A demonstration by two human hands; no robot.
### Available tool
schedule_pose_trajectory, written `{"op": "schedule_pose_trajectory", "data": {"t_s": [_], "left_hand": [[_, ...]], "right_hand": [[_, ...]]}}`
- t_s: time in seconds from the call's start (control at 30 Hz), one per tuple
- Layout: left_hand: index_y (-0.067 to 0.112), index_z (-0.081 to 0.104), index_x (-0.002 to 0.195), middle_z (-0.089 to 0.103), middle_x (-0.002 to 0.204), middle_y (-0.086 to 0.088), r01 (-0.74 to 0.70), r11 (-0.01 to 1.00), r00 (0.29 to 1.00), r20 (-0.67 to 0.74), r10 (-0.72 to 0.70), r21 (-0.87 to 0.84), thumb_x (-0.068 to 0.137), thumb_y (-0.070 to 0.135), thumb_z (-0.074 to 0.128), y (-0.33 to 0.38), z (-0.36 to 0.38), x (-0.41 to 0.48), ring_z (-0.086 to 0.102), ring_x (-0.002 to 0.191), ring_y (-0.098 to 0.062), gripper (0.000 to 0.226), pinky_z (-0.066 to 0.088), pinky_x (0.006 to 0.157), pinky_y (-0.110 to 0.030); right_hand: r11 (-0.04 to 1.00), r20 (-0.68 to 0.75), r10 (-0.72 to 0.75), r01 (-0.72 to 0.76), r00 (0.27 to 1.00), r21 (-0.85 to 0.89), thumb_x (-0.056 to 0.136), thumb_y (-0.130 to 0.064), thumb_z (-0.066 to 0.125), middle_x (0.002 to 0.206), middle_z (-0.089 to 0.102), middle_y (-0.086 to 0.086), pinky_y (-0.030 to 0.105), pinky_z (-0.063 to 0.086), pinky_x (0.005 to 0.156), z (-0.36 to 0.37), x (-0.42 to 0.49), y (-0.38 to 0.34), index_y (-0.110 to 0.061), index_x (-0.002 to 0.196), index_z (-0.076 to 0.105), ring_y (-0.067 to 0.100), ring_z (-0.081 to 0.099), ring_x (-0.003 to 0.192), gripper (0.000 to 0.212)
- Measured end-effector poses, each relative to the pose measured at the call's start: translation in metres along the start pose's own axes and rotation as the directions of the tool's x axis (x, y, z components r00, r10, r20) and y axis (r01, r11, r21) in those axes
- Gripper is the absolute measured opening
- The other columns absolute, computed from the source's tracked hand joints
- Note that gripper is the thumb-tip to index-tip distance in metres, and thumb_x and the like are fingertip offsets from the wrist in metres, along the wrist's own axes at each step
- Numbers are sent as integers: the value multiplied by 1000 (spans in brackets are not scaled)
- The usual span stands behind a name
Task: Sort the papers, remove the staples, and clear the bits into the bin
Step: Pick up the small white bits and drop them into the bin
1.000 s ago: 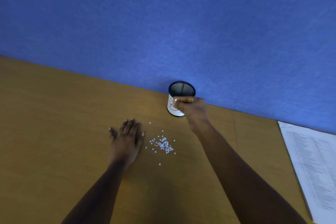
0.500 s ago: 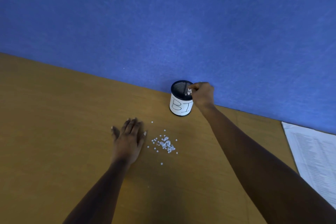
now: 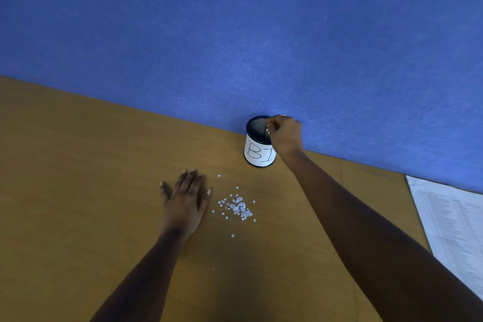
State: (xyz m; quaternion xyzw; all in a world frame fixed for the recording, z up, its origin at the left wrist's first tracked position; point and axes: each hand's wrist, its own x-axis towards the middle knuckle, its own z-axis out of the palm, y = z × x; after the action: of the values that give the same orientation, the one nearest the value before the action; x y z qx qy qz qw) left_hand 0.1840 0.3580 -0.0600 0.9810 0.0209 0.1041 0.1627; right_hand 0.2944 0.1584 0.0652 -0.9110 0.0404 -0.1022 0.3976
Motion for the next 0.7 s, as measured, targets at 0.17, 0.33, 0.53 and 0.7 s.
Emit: {"op": "schedule_pose_trajectory", "data": {"t_s": [0.17, 0.33, 0.53, 0.7], "left_hand": [[16, 56, 124, 52, 136, -4, -9, 1000, 1000, -6, 9, 0, 83, 51, 20, 0, 0, 0, 41, 133, -22, 65, 22, 103, -64], [17, 53, 128, 48, 140, -2, -3, 1000, 1000, -4, 3, 1, 83, 53, 16, 1, -2, -1, 36, 136, -19, 68, 19, 106, -62], [18, 52, 129, 47, 141, -2, -4, 1000, 1000, 4, 4, 6, 83, 53, 15, 0, -1, -1, 34, 137, -19, 69, 17, 107, -60], [18, 54, 127, 49, 139, -2, -3, 1000, 1000, 1, 3, 1, 84, 52, 18, 0, 0, 0, 37, 135, -20, 66, 19, 106, -61]], "right_hand": [[1000, -13, -28, 28, 1000, 14, 88, 6, 47, 106, 69, 15, 28, 50, 88, 1, -1, -1, 1, 105, 66, 25, 63, 100, 26], [998, -49, -31, 33, 998, 52, 84, 8, 53, 98, 71, 13, 25, 52, 84, 0, -1, -2, 0, 93, 68, 22, 67, 94, 19], [998, -31, -39, 40, 999, 46, 80, 11, 49, 93, 70, 15, 32, 55, 83, -2, -4, -6, 2, 82, 69, 24, 66, 89, 22], [996, -59, -20, 25, 998, 90, 87, -8, 52, 84, 69, 11, 30, 50, 73, -1, -8, -9, 2, 87, 69, 20, 60, 80, 20]]}}
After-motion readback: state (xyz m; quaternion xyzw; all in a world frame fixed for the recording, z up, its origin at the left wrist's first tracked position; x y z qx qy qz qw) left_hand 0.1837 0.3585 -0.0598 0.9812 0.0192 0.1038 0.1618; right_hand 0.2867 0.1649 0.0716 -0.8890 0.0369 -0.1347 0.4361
